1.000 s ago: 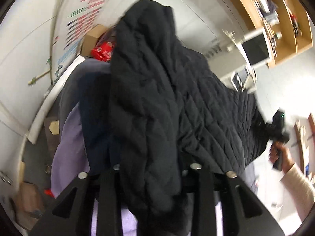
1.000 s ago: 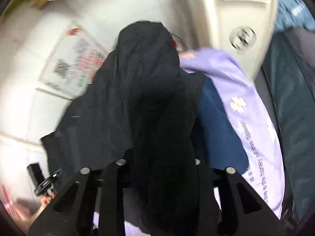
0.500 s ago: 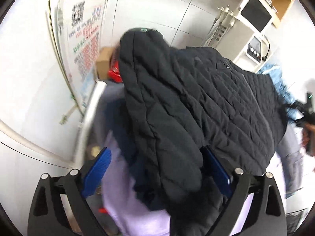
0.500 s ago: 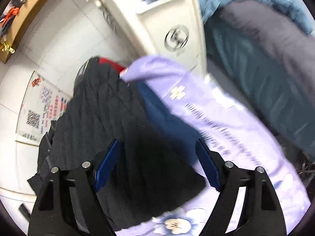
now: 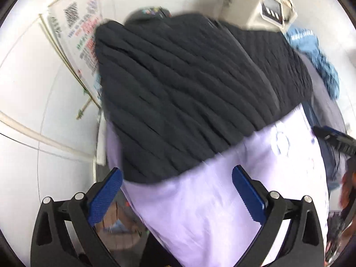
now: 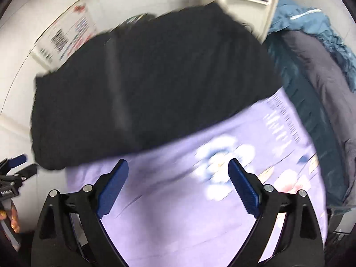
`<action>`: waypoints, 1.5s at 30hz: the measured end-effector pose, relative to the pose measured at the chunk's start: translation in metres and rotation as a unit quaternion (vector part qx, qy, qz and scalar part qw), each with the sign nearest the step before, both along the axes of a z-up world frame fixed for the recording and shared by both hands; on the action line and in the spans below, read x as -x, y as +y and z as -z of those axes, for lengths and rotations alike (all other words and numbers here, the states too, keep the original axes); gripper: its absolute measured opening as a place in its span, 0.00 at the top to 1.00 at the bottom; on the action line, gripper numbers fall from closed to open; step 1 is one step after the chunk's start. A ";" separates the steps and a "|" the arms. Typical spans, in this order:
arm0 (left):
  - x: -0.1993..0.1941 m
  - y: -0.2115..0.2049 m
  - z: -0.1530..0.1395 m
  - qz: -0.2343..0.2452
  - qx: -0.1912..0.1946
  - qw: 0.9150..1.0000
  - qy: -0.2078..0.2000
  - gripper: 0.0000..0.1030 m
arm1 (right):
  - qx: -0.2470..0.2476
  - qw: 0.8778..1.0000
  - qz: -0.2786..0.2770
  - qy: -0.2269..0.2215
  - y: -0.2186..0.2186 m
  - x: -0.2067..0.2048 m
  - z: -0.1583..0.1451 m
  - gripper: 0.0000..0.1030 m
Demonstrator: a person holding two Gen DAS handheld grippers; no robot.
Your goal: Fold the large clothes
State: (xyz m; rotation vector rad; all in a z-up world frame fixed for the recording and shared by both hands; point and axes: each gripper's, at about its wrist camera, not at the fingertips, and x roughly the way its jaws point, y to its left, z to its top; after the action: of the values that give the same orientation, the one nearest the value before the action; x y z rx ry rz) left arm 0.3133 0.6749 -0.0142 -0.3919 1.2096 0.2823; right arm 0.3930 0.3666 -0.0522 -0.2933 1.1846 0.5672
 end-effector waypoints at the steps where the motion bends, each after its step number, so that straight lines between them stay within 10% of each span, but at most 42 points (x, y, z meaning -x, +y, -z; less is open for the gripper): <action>1: 0.000 -0.009 0.000 0.006 0.011 1.000 0.003 0.06 | -0.003 1.000 -0.004 0.006 0.003 0.011 0.003 0.13; 6: 0.003 -0.038 -0.010 0.003 0.004 1.000 0.017 0.06 | 0.045 0.997 -0.043 -0.038 0.029 0.053 -0.003 0.13; 10: 0.001 -0.057 -0.038 0.010 -0.139 0.990 0.022 0.06 | 0.061 0.995 -0.045 -0.072 0.034 0.047 -0.022 0.13; 12: -0.002 -0.061 -0.049 0.016 -0.152 0.988 0.009 0.06 | 0.049 0.995 -0.033 -0.075 0.034 0.040 -0.038 0.12; 45: -0.040 -0.034 -0.052 -0.037 -0.105 0.993 0.033 0.06 | 0.095 0.992 -0.027 -0.074 0.070 -0.009 -0.047 0.09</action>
State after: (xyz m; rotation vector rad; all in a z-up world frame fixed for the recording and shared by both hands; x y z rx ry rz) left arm 0.3534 0.6409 0.0381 -0.2454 1.2176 0.4847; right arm 0.4021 0.4363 -0.0052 -0.5220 1.0914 0.4719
